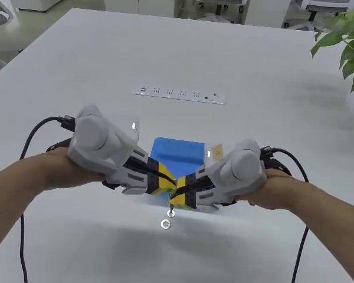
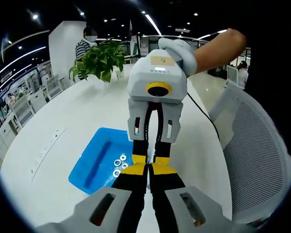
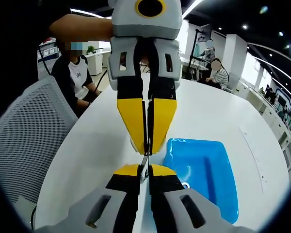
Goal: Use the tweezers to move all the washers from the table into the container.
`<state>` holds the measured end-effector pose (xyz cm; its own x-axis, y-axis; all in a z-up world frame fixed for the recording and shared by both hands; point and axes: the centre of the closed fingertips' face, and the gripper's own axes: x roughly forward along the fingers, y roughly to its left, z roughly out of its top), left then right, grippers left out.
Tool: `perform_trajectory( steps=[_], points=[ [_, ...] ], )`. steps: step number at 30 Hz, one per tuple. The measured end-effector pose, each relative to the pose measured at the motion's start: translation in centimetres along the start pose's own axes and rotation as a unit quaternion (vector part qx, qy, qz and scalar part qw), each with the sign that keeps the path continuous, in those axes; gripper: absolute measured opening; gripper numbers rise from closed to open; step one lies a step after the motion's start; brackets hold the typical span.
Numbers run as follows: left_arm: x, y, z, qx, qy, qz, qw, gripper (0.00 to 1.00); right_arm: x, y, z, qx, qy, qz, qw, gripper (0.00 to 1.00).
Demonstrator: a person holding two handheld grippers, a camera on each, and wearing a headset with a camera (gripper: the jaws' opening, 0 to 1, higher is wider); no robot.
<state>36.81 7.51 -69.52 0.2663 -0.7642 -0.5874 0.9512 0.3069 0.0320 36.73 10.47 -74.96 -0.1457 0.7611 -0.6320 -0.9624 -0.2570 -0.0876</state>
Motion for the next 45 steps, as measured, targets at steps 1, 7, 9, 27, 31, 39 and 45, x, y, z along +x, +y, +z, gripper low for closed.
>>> perform_trajectory(
  steps=[1,7,9,27,31,39,45],
  points=[
    [0.0,0.0,0.0,-0.001,0.000,0.000,1.0000,0.06,0.0,0.0,0.0,0.001,0.000,0.000,1.0000,0.07],
    [0.1,0.0,0.0,-0.004,0.000,0.002,1.0000,0.06,-0.1,0.0,0.0,0.005,0.001,0.000,1.0000,0.07],
    [0.0,0.0,0.0,-0.007,0.000,0.003,1.0000,0.06,-0.1,0.0,0.0,0.007,0.002,0.001,1.0000,0.07],
    [-0.9,0.4,-0.8,-0.046,-0.021,0.025,0.9984,0.29,-1.1,-0.1,0.6,0.005,0.002,-0.001,1.0000,0.07],
    [-1.1,0.0,-1.0,-0.062,-0.027,0.025,0.9974,0.36,-1.7,-0.3,1.1,0.004,0.001,-0.002,1.0000,0.07],
    [-2.1,-0.3,-1.0,-0.083,-0.049,0.044,0.9944,0.51,-2.8,-0.5,2.0,0.005,-0.002,-0.001,1.0000,0.07],
    [-2.8,-0.3,-1.3,-0.099,-0.056,0.065,0.9913,0.68,-3.3,-0.6,2.4,0.006,-0.003,0.002,1.0000,0.07]
  ],
)
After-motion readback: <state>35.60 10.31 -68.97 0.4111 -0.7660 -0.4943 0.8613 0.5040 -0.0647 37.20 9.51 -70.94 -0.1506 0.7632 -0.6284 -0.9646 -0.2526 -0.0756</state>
